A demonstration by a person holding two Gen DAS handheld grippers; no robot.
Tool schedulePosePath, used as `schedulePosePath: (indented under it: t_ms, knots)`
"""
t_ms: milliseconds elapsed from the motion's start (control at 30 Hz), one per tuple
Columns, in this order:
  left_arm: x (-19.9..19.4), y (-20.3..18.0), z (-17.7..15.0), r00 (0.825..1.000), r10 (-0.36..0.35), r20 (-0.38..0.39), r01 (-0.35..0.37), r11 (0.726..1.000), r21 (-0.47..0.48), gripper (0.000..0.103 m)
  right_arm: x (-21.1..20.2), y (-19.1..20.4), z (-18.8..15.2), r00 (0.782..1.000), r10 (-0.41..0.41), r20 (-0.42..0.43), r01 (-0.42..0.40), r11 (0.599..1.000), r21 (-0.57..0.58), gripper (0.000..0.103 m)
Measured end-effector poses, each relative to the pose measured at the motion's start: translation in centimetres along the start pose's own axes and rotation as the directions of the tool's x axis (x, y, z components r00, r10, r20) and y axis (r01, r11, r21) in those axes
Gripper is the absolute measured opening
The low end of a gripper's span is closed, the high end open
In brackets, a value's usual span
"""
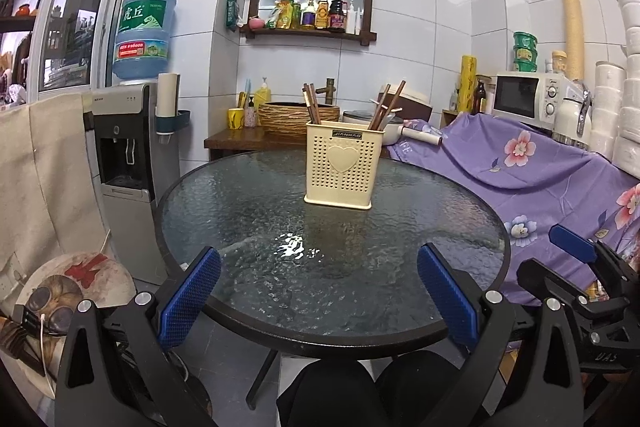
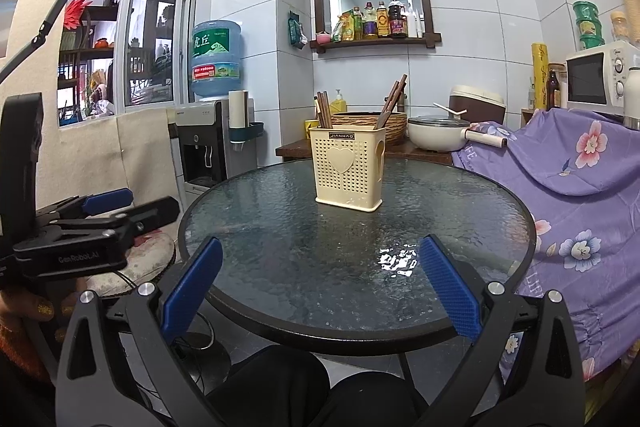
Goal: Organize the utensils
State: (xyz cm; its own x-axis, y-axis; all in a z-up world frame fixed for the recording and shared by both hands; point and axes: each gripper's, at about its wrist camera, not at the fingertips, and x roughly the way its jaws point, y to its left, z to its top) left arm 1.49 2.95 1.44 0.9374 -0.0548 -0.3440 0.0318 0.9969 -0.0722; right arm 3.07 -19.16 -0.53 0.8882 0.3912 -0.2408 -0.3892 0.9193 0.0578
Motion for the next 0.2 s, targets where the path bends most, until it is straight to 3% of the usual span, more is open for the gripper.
schedulePosePath:
  t_ms: [200]
  knots:
    - [0.10, 0.01, -0.08, 1.000, 0.004, -0.004, -0.004, 1.000, 0.001, 0.097, 0.06, -0.13, 0.12, 1.000, -0.011, -0.005, 0.011, 1.000, 0.014, 0.097]
